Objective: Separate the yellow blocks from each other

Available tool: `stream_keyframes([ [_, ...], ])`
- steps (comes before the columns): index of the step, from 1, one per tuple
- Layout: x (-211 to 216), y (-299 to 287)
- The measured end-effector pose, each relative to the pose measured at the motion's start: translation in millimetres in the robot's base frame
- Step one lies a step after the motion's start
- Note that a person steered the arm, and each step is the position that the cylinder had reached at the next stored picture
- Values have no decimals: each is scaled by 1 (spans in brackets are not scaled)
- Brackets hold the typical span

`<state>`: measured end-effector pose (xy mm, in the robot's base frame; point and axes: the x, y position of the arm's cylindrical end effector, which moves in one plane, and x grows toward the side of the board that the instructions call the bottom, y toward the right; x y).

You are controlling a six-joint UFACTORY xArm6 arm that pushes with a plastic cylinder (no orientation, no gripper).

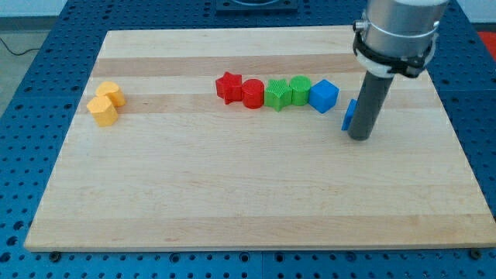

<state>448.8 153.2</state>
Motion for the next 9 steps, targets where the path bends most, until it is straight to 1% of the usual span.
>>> stream_keyframes([
  [1, -22, 5],
  [2, -32, 9],
  [3, -24, 12],
  [4, 6, -60],
  [5, 9, -203],
  [6, 9, -359],
  [7, 9, -456],
  [8, 4, -458],
  [9, -55, -458],
])
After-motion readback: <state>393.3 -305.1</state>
